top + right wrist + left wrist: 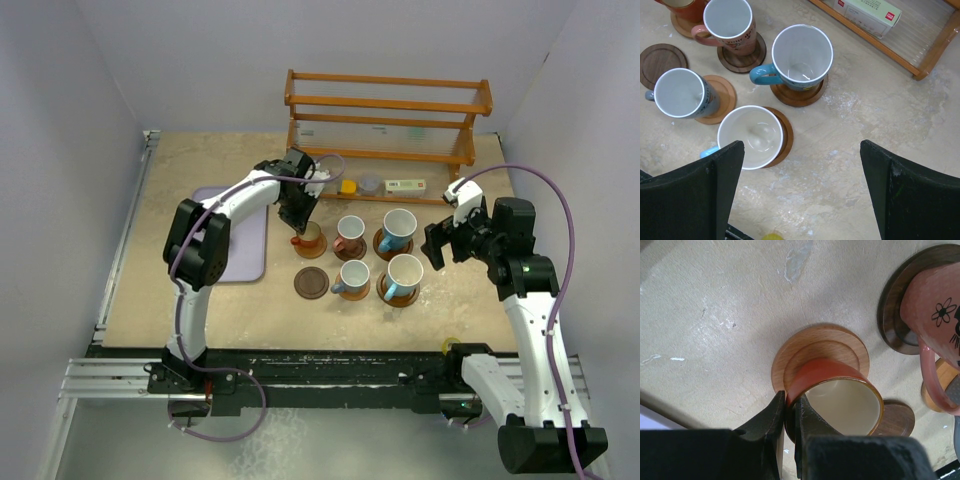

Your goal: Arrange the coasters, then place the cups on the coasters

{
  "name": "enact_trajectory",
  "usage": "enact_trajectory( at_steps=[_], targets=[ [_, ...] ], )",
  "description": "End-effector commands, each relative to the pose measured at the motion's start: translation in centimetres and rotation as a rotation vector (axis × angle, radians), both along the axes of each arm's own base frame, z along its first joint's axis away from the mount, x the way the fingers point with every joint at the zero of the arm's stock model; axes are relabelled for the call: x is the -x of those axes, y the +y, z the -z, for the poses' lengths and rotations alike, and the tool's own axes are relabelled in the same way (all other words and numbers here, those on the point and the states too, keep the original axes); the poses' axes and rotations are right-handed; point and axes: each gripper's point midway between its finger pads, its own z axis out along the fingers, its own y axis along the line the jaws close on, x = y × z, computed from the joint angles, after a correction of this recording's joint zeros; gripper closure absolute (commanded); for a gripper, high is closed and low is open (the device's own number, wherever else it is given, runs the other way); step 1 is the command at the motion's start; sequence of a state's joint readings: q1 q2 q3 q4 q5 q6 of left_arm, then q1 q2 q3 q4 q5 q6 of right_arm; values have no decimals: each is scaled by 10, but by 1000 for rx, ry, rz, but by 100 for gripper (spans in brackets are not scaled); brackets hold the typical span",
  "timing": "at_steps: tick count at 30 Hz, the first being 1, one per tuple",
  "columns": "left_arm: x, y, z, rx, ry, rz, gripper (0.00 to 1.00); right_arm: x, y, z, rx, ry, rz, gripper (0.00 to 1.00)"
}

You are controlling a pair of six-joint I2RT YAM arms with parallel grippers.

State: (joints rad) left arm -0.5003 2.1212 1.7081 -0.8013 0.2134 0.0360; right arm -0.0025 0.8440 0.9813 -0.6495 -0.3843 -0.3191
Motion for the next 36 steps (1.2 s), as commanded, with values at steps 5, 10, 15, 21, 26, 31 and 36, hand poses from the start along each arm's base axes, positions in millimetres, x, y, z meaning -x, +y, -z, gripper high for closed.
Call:
enact_trajectory(
  at_steps=[5, 10, 15, 21, 26, 31, 36],
  targets=[
    [5, -2, -11, -9, -39, -14, 89, -4, -2, -8, 7, -40, 3, 0],
    [6, -2, -17, -7, -51, -15, 80, -4, -2, -7, 7, -35, 2, 0],
    [4, -2, -39, 8, -97, -8, 73, -5, -2, -7, 7, -35, 2, 0],
    [6, 5, -76, 19, -180, 14, 60, -5, -2, -7, 8, -35, 6, 0],
    [11, 20, -106, 8, -277, 37, 51, -6, -3, -7, 13, -36, 10, 0],
    [17, 42, -128, -11, -352, 41, 41, -4, -3, -5, 11, -26, 5, 0],
    [15, 79, -144, -39, -400, -1, 36, -4, -2, -7, 9, -30, 2, 0]
  ],
)
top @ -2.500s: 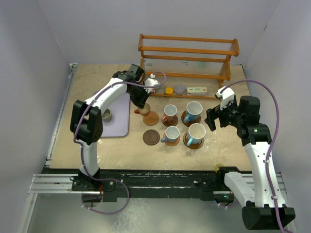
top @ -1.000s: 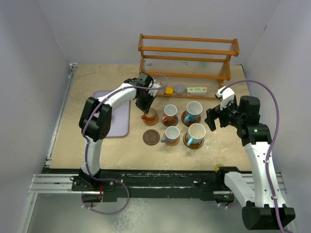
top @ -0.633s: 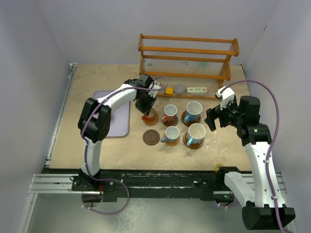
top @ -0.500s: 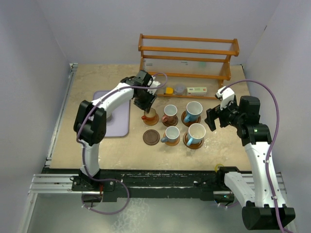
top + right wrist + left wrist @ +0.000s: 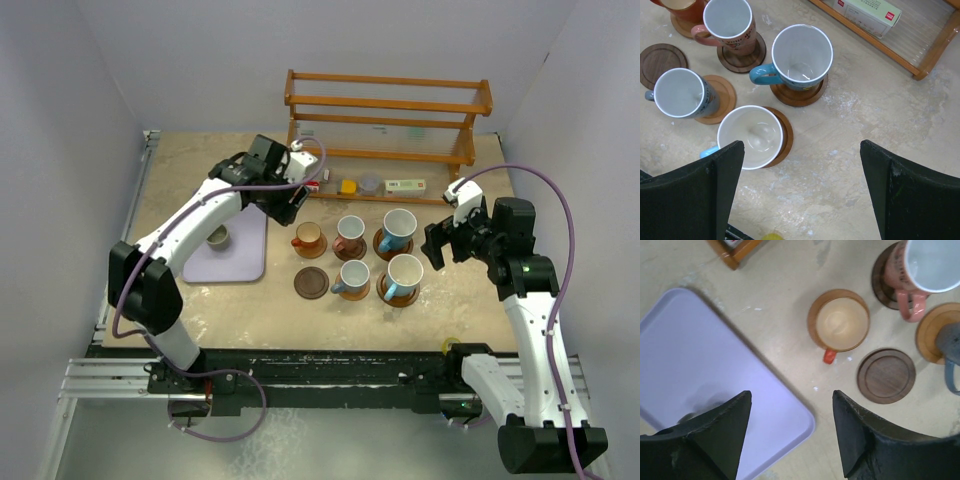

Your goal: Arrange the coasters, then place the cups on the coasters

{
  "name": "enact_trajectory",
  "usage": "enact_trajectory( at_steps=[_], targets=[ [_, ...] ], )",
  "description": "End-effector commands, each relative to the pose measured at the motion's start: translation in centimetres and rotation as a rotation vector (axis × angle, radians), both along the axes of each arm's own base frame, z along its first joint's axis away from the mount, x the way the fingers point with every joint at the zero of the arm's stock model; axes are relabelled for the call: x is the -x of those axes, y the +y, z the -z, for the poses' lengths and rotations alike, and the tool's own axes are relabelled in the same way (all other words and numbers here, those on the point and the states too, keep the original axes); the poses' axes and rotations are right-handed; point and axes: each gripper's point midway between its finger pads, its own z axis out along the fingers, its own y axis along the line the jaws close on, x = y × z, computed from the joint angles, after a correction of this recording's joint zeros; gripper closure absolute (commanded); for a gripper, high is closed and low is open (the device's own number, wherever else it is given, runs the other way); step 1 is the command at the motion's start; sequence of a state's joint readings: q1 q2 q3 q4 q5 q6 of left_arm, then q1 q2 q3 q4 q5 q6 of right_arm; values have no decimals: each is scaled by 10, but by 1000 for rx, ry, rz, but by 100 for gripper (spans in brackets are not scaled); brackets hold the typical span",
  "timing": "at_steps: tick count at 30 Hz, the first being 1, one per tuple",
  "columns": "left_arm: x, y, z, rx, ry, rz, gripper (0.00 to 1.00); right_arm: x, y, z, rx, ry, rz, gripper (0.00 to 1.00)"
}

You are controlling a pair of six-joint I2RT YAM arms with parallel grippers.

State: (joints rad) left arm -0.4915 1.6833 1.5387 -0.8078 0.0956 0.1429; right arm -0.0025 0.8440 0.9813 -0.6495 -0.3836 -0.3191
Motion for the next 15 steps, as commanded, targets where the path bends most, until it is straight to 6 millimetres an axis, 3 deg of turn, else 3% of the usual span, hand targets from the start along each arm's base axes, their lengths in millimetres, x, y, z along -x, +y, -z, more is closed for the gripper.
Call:
enact_trajectory(
  at_steps=[1, 8, 15],
  targets=[
    [-9, 44, -22, -34, -87, -50, 36, -4, -2, -6, 8, -27, 1, 0],
    [-13, 117, -23, -68, -123, -143, 32, -3, -1, -8, 8, -37, -1, 0],
    [-19, 174, -6, -111, -120, -197, 31, -3, -1, -9, 6, -43, -1, 0]
  ],
)
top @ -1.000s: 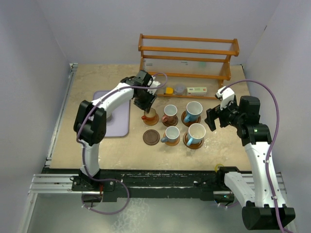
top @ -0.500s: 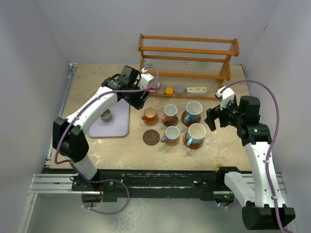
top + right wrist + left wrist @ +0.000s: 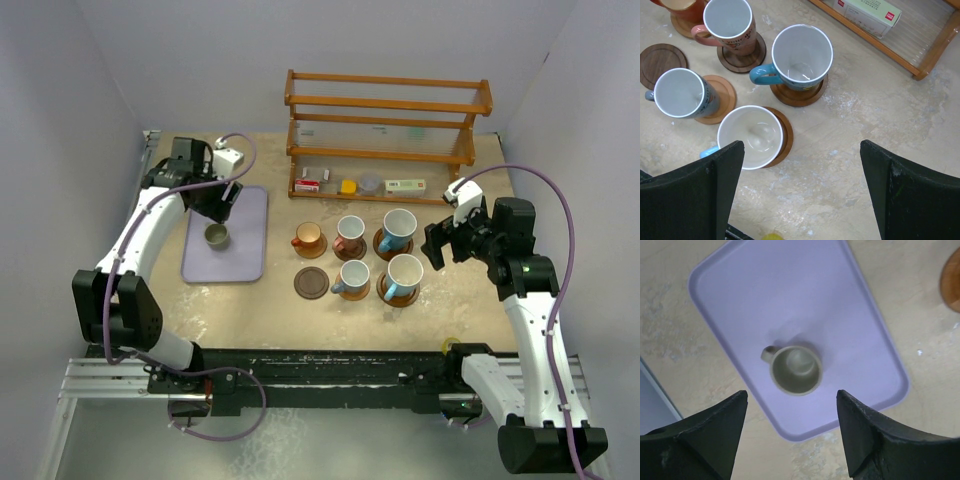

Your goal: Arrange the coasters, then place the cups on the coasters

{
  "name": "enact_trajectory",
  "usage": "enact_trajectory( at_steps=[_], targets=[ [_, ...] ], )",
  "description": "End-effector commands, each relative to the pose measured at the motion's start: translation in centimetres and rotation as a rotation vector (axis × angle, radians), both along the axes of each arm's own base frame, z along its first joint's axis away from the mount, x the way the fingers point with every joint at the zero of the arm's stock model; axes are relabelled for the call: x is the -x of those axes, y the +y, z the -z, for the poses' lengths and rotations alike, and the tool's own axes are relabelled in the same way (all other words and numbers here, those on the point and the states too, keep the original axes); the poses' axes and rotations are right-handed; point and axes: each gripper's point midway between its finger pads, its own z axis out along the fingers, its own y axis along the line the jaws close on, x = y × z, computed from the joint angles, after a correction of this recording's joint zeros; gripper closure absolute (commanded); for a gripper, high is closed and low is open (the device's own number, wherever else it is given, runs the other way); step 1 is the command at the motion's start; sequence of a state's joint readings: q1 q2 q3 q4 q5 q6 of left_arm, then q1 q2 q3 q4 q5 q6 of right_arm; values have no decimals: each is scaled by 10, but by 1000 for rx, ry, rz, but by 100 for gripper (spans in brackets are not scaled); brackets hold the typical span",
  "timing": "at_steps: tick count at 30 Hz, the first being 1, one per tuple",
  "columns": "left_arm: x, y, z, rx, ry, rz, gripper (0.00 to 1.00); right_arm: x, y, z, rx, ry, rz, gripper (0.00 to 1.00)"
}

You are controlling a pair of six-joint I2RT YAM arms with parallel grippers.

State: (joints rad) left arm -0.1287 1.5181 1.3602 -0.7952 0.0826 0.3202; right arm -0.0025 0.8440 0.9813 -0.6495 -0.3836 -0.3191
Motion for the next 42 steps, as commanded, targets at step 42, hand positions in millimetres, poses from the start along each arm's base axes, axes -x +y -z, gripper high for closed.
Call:
enact_trajectory(
  at_steps=[42],
  targets=[
    [-18, 7, 100, -97, 235, 800, 56, -4, -2, -6, 12, -31, -1, 0]
  ],
)
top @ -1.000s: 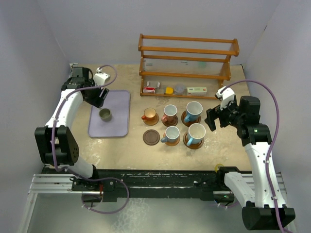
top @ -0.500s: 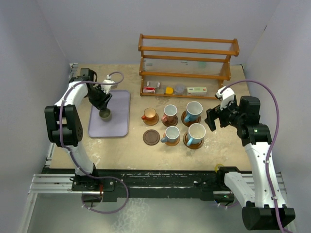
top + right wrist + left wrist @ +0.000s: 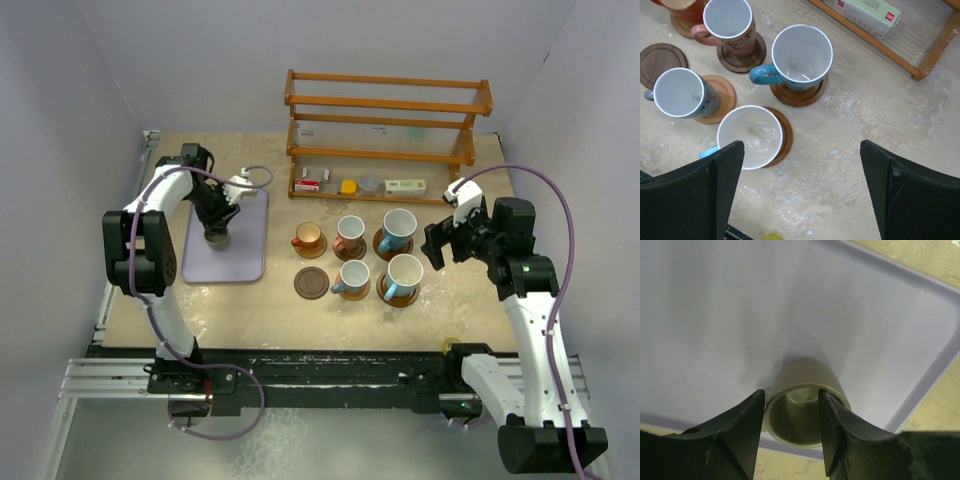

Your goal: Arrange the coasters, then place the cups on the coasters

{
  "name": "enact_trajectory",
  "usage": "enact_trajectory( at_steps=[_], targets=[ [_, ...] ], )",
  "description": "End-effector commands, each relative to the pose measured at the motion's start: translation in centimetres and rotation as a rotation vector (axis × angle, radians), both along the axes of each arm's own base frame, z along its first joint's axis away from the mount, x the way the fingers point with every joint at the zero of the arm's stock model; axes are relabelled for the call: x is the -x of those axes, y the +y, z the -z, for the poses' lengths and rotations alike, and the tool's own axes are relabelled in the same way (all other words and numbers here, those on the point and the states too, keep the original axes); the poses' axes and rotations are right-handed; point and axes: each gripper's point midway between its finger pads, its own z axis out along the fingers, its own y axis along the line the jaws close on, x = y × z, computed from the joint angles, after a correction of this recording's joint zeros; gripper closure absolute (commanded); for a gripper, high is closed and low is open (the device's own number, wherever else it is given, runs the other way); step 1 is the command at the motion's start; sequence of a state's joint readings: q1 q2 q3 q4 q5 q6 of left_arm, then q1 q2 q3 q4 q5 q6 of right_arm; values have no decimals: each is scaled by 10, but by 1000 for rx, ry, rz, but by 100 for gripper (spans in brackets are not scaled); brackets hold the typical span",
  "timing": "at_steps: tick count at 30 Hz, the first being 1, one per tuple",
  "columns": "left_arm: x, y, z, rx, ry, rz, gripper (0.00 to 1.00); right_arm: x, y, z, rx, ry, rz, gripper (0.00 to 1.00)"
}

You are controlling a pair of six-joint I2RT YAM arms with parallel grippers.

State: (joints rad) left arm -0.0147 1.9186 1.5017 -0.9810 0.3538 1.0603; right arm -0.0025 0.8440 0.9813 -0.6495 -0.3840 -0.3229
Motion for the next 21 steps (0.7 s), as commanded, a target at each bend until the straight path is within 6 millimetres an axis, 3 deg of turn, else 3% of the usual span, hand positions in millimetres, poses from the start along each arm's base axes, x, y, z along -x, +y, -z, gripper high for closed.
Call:
enact_trajectory(
  at_steps=[1, 6, 10, 15, 21],
  targets=[
    [-3, -10, -5, -16, -22, 167, 56, -4, -2, -6, 9, -28, -2, 0],
    [1, -12, 1, -26, 14, 219, 59, -5, -1, -5, 8, -23, -3, 0],
    [1, -9, 2, -42, 36, 204, 68, -5, -1, -3, 8, -18, -3, 0],
    [2, 0, 3, -83, 63, 90, 77, -6, -2, -4, 10, -19, -3, 0],
    [16, 15, 7, -136, 75, -73, 77, -6, -1, -3, 7, -16, -4, 0]
  ],
)
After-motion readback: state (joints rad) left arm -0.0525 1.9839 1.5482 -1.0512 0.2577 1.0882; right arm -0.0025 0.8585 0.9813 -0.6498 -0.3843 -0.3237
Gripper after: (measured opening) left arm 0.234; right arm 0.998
